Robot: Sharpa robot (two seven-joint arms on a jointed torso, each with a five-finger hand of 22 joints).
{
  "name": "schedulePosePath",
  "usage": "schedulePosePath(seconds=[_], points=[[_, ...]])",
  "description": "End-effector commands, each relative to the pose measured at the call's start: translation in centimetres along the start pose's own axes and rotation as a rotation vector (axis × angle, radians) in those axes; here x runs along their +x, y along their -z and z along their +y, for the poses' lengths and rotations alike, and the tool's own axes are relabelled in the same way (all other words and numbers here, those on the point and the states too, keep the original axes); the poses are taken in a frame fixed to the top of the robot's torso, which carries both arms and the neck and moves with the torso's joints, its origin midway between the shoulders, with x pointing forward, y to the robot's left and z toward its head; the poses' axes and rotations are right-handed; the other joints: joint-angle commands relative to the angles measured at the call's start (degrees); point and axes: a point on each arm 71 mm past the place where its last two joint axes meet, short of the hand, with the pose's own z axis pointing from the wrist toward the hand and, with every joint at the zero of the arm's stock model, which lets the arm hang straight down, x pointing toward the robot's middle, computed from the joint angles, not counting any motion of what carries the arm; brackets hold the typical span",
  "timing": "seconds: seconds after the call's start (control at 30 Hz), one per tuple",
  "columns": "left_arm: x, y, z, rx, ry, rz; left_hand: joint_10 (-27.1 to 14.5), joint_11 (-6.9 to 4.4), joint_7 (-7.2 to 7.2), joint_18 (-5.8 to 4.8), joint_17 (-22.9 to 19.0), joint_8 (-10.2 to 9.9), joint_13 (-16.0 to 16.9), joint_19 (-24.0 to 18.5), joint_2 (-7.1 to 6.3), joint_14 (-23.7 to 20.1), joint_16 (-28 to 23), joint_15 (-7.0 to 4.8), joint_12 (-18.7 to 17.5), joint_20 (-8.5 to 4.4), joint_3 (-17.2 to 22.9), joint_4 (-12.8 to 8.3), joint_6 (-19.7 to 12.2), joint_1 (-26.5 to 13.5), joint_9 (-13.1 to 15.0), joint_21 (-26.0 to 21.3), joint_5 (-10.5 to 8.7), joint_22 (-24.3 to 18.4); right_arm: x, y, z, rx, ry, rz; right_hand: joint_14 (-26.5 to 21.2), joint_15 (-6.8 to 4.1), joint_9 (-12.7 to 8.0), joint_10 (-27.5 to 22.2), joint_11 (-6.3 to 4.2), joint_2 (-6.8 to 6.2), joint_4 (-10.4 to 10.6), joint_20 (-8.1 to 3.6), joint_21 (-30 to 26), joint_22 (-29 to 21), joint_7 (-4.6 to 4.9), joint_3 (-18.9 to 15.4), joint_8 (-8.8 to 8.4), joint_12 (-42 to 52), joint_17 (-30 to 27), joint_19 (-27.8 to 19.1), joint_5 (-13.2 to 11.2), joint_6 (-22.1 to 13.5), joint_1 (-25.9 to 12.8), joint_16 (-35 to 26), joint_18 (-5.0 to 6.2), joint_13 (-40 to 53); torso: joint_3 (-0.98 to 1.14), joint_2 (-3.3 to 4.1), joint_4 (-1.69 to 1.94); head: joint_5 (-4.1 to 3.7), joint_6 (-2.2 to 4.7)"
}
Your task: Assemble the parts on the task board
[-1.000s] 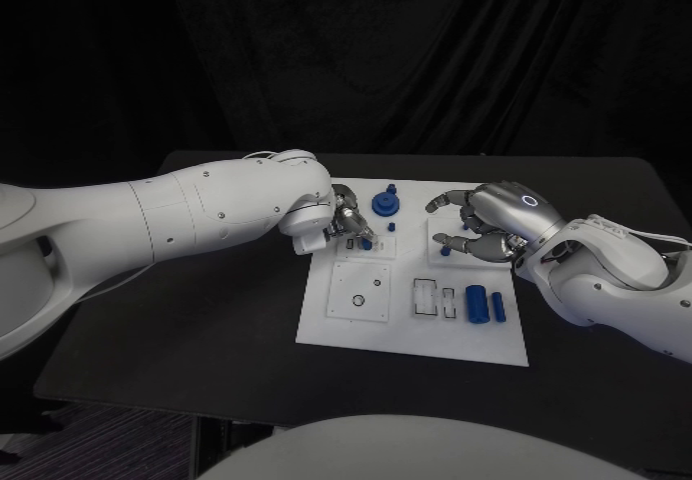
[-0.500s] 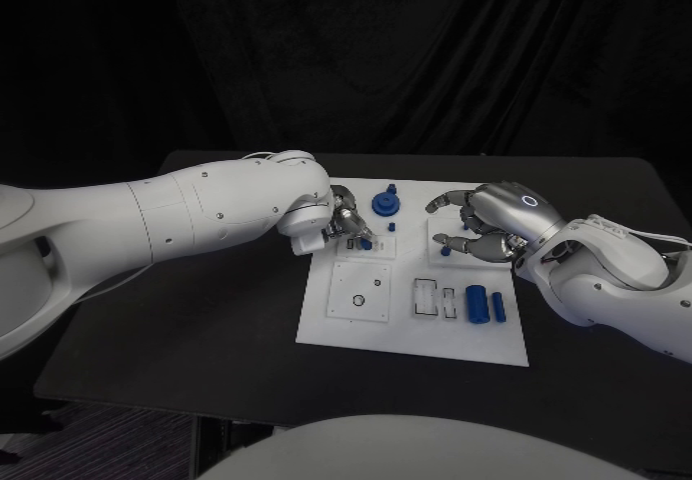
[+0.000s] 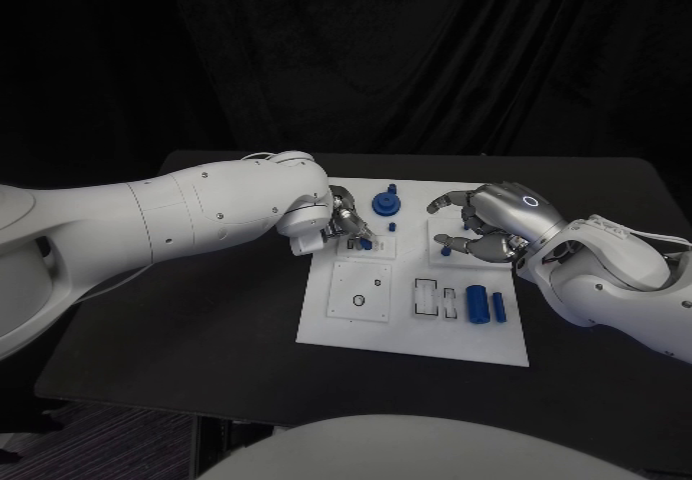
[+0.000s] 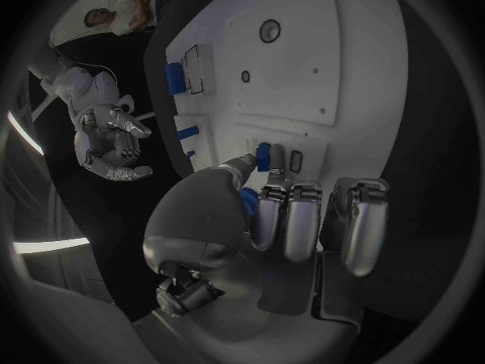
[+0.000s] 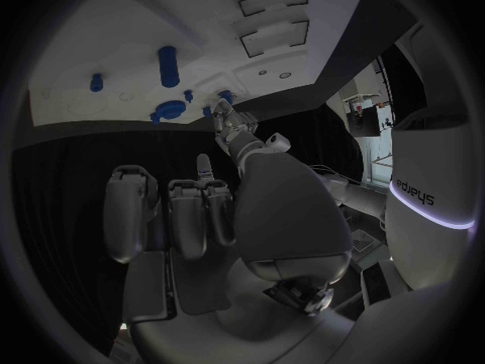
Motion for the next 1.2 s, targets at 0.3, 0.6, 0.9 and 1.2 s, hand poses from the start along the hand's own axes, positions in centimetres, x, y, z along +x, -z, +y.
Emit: schedulePosePath(seconds=[0.3, 0.6, 0.9, 1.2], points=[[0.37, -0.14, -0.15, 0.038, -0.003, 0.012, 6.1, -0.45, -0.6, -0.05, 15.1, 0.9, 15.1, 5.3, 0.19, 6.1, 0.1, -0.47, 0.2, -0.65, 1.1, -2.3, -0.1, 3.4, 2.9, -0.3, 2.83, 14.7, 0.03, -0.01, -0.17, 0.02, 0.005, 0.008, 4.7, -0.26, -0.1, 1.2, -0.41, 0.26, 0.3, -0.18, -0.5, 11.1, 0.0, 0.0, 0.13, -0.4, 11.5, -0.2, 0.2, 0.4, 0.1, -0.5, 1.07, 9.5, 0.02, 0.0, 0.02, -0.02, -0.01], [0.25, -0.09, -0.16, 0.055, 0.008, -0.003, 6.1, -1.21, -1.53, -0.05, 15.1, 3.1, 15.1, 5.3, -0.29, 6.1, 0.1, -1.12, 0.2, -1.24, 3.0, -4.4, 0.6, 5.0, 7.1, -0.3, 6.01, 14.7, 0.07, 0.02, -0.25, 0.026, 0.006, 0.014, 4.6, -0.27, -0.2, 1.1, -0.42, 0.28, 0.4, -0.18, -0.7, 11.1, 0.01, 0.0, 0.13, -0.5, 11.4, -0.3, 0.2, 0.5, 0.1, -0.6, 1.11, 9.3, 0.02, -0.01, 0.03, -0.11, -0.01], [0.14, -0.05, -0.06, 0.056, 0.016, -0.015, 6.1, -1.57, -1.91, -0.06, 15.1, 4.9, 15.1, 5.4, -0.84, 6.1, 0.1, -1.48, 0.2, -1.59, 4.7, -5.1, 0.3, 5.0, 10.3, -0.3, 7.04, 14.7, 0.11, 0.04, -0.3, 0.029, 0.006, 0.018, 4.6, -0.27, -0.2, 1.1, -0.41, 0.29, 0.4, -0.18, -0.8, 11.1, 0.02, 0.1, 0.13, -0.5, 11.3, -0.4, 0.2, 0.5, 0.1, -0.6, 1.13, 9.3, 0.04, -0.02, 0.02, -0.11, -0.01], [0.03, 0.02, -0.09, 0.063, 0.03, -0.038, 6.1, -1.63, -1.93, -0.09, 15.1, 5.3, 15.1, 5.4, -0.81, 6.1, 0.1, -1.56, 0.2, -1.69, 5.2, -4.8, 0.1, 4.5, 11.3, -0.2, 7.02, 14.7, 0.15, 0.05, -0.34, 0.031, 0.007, 0.022, 4.5, -0.26, -0.2, 1.0, -0.41, 0.28, 0.4, -0.19, -1.0, 11.0, 0.02, 0.1, 0.13, -0.6, 11.3, -0.5, 0.2, 0.5, 0.2, -0.7, 1.18, 9.2, 0.03, -0.01, 0.03, -0.36, -0.01]])
